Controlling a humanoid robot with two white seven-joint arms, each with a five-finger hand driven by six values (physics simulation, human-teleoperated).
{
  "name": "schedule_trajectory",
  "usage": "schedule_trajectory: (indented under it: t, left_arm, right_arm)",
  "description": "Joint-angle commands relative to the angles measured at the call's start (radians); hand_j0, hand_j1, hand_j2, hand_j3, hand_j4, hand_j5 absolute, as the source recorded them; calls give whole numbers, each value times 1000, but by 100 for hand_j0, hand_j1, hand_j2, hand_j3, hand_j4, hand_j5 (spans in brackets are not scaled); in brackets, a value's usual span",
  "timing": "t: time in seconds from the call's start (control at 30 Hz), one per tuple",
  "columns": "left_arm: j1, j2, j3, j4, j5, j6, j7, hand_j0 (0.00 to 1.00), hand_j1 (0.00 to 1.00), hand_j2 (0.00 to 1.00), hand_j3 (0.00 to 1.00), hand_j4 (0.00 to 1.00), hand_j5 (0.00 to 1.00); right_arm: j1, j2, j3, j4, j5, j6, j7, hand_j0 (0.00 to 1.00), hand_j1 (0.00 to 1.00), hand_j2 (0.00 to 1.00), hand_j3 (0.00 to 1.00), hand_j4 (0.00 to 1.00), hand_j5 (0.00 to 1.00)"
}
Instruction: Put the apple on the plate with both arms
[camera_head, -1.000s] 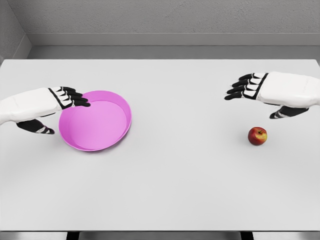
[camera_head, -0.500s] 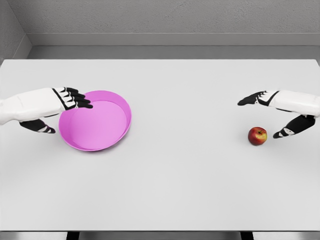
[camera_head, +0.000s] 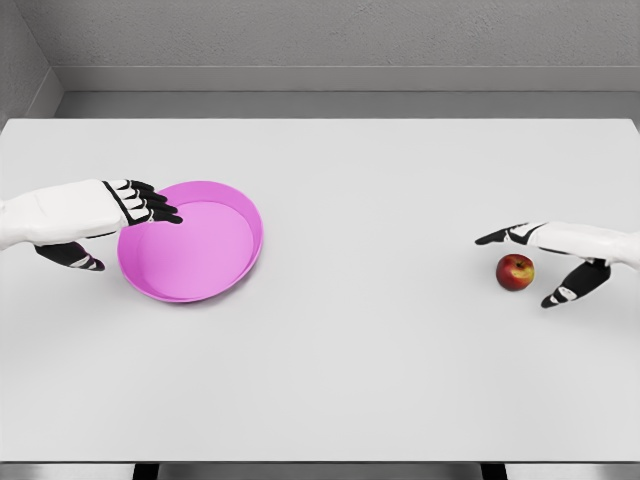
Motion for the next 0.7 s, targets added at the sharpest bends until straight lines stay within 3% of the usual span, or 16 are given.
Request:
schedule_trajectory:
  t: [0.0, 0.4, 0.67]
  left_arm:
    - [0, 1, 1, 0, 6, 2, 0, 100, 100, 100, 100, 100, 100]
    - [0, 1, 1, 0, 6, 2, 0, 100, 100, 100, 100, 100, 100]
    - [0, 3, 1, 0, 6, 2, 0, 100, 100, 100, 100, 100, 100]
  right_arm:
    - [-2, 21, 8, 51, 3, 2, 0, 100, 100, 100, 100, 100, 100]
    - [-34, 109, 22, 131, 59, 2, 0, 100, 100, 100, 100, 100, 100]
    - [-43, 118, 20, 168, 66, 2, 0, 100, 100, 100, 100, 100, 100]
